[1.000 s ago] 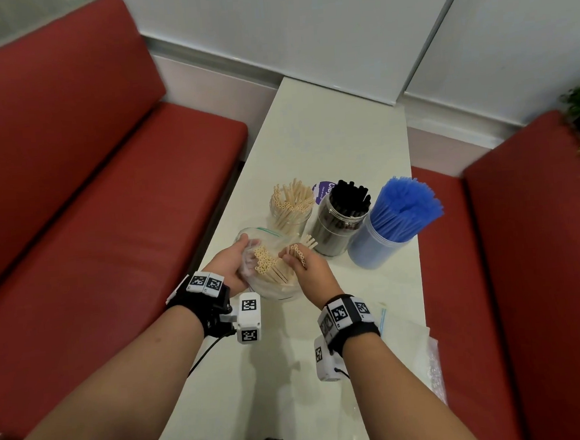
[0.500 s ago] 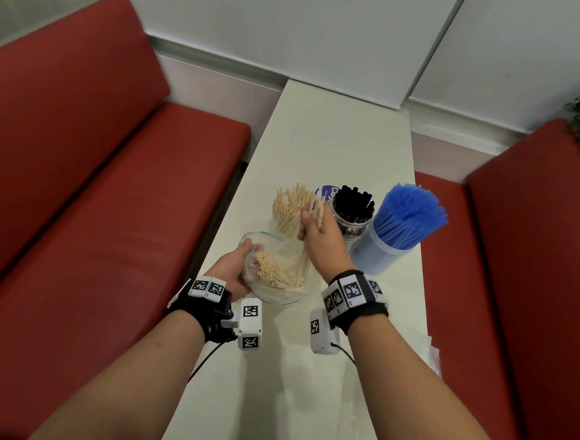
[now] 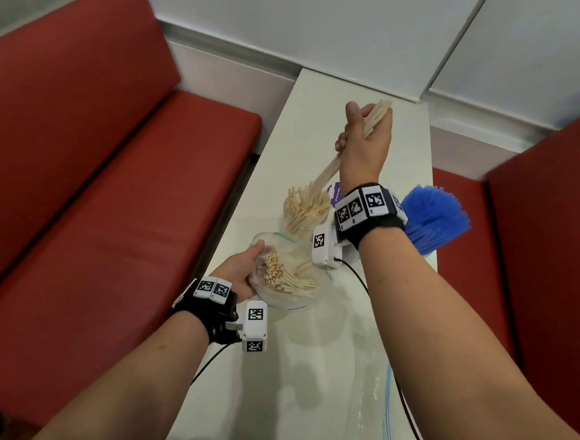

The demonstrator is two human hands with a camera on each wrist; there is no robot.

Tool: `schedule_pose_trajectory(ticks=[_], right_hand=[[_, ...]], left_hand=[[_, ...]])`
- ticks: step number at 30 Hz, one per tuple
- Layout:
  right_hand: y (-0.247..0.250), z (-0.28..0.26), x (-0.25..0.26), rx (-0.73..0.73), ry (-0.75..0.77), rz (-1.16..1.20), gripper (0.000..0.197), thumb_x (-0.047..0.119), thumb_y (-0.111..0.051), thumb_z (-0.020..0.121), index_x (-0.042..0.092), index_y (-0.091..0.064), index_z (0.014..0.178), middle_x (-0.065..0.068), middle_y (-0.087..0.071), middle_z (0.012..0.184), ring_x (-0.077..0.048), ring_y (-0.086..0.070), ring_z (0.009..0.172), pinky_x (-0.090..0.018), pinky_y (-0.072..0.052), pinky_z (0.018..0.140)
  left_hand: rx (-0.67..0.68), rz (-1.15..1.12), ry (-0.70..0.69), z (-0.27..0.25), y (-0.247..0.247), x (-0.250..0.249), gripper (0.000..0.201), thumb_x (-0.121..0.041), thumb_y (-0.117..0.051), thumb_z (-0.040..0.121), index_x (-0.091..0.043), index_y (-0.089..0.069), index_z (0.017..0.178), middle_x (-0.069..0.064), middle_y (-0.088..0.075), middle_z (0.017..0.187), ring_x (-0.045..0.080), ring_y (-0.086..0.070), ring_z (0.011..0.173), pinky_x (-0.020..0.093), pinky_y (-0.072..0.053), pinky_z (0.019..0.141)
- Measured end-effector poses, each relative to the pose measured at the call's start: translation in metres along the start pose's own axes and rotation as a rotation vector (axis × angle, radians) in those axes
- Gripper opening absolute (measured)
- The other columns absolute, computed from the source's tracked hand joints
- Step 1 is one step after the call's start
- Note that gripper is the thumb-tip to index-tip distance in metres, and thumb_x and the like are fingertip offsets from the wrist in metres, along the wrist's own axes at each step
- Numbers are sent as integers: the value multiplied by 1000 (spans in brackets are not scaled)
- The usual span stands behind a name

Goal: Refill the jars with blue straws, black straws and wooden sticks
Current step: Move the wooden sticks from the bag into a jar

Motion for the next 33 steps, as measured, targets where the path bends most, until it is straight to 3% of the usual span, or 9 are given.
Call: schedule_pose_trajectory(ticks=[7, 10, 14, 17, 21, 24, 27, 31, 33], right_hand=[[-5, -5, -37, 27, -61, -4, 31, 36, -60, 101, 21, -42, 80, 8, -43, 58, -15, -39, 53, -38, -41, 63], [-6, -2, -39, 0, -73, 16, 30, 33, -58, 102, 19, -41, 82, 7, -41, 58, -15, -38, 53, -37, -40, 60], [-9, 11, -29, 32, -17, 45, 32, 35, -60, 100, 18, -41, 81, 9, -39, 57, -13, -34, 51, -31, -37, 51], [-10, 11, -34, 78, 6, -6, 33, 39, -63, 98, 18, -42, 83, 4, -40, 61, -16, -34, 53, -32, -37, 50], [-4, -6, -69, 95, -64, -179, 36, 43, -63, 97, 16, -47, 81, -6, -51, 64, -18, -49, 59, -31, -48, 59], [3, -15, -91, 165, -127, -224, 32, 36, -66, 96, 14, -51, 79, -1, -59, 61, -18, -58, 63, -42, -55, 73], [1, -14, -92, 193, -87, -222, 15, 32, -66, 94, 25, -57, 84, 4, -64, 61, -20, -67, 69, -44, -56, 81], [-1, -3, -87, 236, 164, -404, 16, 25, -50, 102, 23, -66, 104, 5, -72, 83, -11, -67, 84, -20, -50, 75], [-5, -4, -95, 407, 233, -614, 30, 21, -41, 105, 10, -67, 116, -7, -71, 110, -21, -64, 108, -32, -48, 94]], left_hand=[[33, 2, 15, 5, 0, -6, 32, -43, -49, 106, -15, -65, 100, 12, -55, 95, 22, -55, 81, 39, -50, 81], [25, 7, 25, 9, 4, -7, 31, -43, -49, 105, -16, -65, 102, 9, -68, 76, 20, -66, 66, 36, -54, 72], [17, 36, 24, 9, 6, -8, 31, -43, -48, 106, -17, -64, 102, 5, -67, 58, 17, -67, 50, 32, -54, 64], [20, 0, 27, 9, 4, -8, 30, -42, -49, 106, -17, -64, 100, 9, -67, 82, 21, -64, 72, 36, -54, 74], [22, -4, 45, 11, 3, -8, 30, -43, -52, 104, -18, -66, 97, 6, -57, 86, 18, -52, 76, 33, -49, 76], [21, -5, 48, 13, 4, -7, 31, -44, -52, 104, -18, -67, 96, 7, -51, 91, 19, -47, 80, 33, -46, 79], [21, -15, 54, 15, 5, -7, 31, -43, -52, 104, -18, -67, 95, 7, -53, 92, 19, -51, 81, 34, -47, 80], [38, -34, 58, 16, 4, -6, 30, -42, -52, 105, -17, -66, 95, 10, -64, 96, 24, -62, 86, 39, -52, 85], [47, -34, 60, 16, 3, -6, 30, -41, -52, 105, -17, -66, 95, 10, -65, 96, 24, -62, 86, 40, -52, 86]])
Point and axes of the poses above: each hand's wrist, its own z-axis towards the middle knuckle, its own y-axis out of the back of the hand, x = y × z, the point moved 1 cm from there along z, towards the middle knuckle
